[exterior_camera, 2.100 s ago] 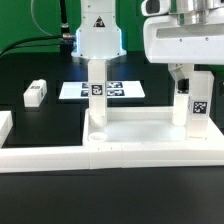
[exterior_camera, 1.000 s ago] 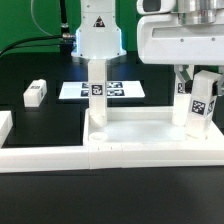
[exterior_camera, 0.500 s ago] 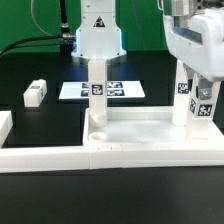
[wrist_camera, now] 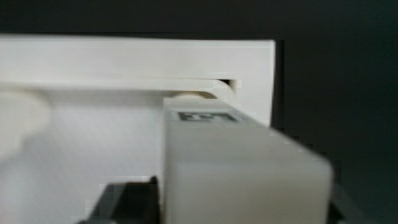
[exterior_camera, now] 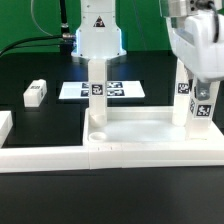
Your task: Assemble desk
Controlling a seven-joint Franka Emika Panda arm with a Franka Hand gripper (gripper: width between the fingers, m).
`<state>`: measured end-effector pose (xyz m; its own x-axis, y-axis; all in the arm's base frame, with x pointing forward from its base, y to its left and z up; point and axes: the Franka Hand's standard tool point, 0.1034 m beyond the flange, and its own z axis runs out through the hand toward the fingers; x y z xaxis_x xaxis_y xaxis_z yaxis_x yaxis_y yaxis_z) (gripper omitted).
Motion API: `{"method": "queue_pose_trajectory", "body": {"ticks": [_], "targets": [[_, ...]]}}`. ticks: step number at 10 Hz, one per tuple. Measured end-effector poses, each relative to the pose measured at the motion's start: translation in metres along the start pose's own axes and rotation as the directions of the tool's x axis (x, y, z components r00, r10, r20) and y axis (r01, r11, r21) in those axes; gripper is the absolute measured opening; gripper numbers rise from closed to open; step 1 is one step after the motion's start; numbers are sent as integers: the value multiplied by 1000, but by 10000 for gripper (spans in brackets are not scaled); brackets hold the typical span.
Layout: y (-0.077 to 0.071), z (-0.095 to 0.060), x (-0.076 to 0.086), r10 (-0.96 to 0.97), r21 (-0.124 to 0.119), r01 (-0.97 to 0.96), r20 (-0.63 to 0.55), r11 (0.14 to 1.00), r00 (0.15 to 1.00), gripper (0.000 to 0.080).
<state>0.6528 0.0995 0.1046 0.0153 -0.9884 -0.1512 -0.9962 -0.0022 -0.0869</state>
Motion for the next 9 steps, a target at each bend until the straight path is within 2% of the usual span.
{"method": "queue_pose_trajectory", "body": {"ticks": [1,2,3,9], "targets": [[0,0,0,0,0,0,0,1000,1000,559],[0,0,0,0,0,0,0,1000,1000,559],[0,0,0,0,0,0,0,1000,1000,623],[0,0,0,0,0,0,0,1000,1000,649]]}}
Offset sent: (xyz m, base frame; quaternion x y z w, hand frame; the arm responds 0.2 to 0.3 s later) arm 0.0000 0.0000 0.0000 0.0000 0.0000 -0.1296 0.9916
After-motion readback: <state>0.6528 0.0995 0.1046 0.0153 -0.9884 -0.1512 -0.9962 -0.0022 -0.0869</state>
